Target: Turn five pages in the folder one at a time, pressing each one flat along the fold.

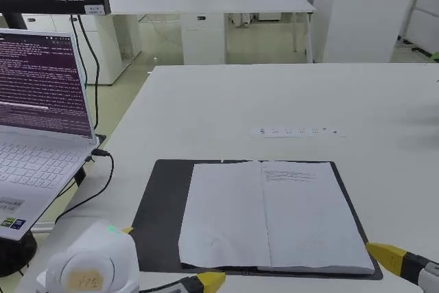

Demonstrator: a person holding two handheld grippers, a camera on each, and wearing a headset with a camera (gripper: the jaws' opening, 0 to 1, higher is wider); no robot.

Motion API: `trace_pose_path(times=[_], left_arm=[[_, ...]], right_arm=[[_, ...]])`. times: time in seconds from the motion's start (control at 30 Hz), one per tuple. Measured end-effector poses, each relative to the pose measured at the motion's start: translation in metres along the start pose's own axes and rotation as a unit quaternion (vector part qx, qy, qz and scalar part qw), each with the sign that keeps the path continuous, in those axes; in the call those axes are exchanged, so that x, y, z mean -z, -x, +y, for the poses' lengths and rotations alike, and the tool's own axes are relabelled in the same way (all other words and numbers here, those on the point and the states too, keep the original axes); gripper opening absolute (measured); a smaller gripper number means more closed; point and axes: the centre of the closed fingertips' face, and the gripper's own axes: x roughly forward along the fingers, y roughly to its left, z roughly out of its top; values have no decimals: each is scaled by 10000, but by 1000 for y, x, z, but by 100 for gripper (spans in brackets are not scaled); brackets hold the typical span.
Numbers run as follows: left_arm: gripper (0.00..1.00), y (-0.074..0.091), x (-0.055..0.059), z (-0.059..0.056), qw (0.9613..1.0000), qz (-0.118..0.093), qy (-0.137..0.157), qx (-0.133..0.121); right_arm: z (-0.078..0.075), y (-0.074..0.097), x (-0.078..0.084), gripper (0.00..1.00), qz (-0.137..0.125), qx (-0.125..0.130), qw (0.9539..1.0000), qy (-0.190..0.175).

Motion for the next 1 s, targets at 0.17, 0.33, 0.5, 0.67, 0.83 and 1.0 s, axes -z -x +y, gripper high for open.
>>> trace_pose_path(times=[0.17,0.33,0.5,0.67,0.83,1.0], left_arm=[[99,5,-4,5,10000,-66,-32,-50],[99,7,-12,9,9998,-165,-1,-86],[99,6,-12,11,9998,-154,-12,-98],[99,3,-10,10,9999,-119,-22,-76],[99,-5,-6,8,10000,-31,-35,-48],[99,-19,-4,1,9999,96,-124,35]], right_arm=[[5,8,-5,100,-67,-42,10000,38],[11,12,-12,100,-172,-134,9998,15],[11,11,-8,99,-146,-140,9998,-70],[10,9,-4,98,-68,-162,9998,-40],[12,2,-2,98,-5,-234,9997,-110],[21,-8,6,97,145,-396,9991,-67]])
